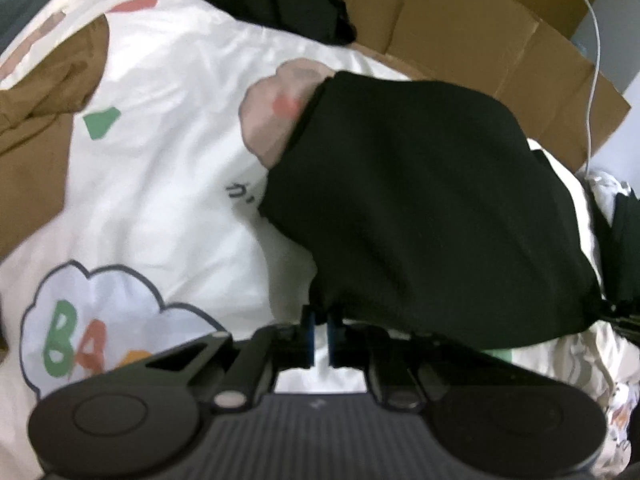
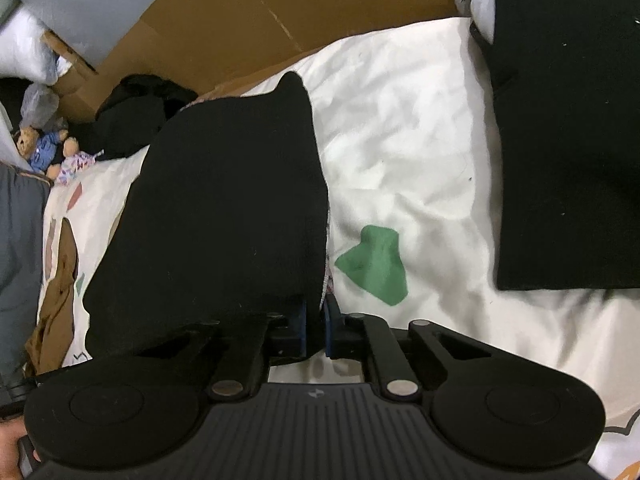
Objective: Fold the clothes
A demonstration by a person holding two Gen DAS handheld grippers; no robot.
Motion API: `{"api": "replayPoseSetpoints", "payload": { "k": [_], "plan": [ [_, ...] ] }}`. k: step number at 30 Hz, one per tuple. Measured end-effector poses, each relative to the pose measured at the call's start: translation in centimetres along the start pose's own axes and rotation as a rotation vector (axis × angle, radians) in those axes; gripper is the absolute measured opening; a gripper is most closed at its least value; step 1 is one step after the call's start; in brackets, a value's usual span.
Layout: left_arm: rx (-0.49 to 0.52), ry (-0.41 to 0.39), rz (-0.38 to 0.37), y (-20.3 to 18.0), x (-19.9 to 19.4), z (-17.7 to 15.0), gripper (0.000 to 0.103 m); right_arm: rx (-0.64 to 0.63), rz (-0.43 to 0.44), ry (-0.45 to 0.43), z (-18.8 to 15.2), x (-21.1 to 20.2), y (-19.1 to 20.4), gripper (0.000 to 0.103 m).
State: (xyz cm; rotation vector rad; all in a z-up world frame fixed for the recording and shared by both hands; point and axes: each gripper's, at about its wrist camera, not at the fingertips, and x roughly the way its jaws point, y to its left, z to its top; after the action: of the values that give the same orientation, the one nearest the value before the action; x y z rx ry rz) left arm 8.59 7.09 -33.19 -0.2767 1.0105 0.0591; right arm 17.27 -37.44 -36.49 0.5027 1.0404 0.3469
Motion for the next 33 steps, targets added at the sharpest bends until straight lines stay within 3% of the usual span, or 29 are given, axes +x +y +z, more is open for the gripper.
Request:
{"api": "replayPoseSetpoints", "payload": {
  "k": [7,11,15,20,29,33],
  "plan": [
    [-0.057,0.046,0.059,1.4,-0.8,0.1,0.006,0.074,0.006,-0.045,0.3,-1.4,-1.3,0.008],
    [-0.143,0.03,0.062,3.0,-2.1,0.7,0.015,0.135,-0.048,-0.089,0.3,-2.6,-1.8,0.014],
    [-0.246,0.012,-0.001,3.4,-2.9,0.9,0.025,0.217,0.002,-0.123,0.0,-3.7,-2.4,0.041],
    [-0.326,-0.004,-0.051,2.2,-3.1,0.6,0.031,0.388,0.047,-0.14,-1.4,-4.0,-3.4,0.044],
    [-0.435,0.013,-0.09,2.4,-1.9,-0.5,0.031,0.506,0.127,-0.063,-4.0,-1.8,-2.6,0.044],
    [-0.535,0.002,-0.131,3.3,-0.7,-1.6,0.042,0.541,0.135,-0.057,-4.3,-0.7,-2.8,0.044]
  ]
}}
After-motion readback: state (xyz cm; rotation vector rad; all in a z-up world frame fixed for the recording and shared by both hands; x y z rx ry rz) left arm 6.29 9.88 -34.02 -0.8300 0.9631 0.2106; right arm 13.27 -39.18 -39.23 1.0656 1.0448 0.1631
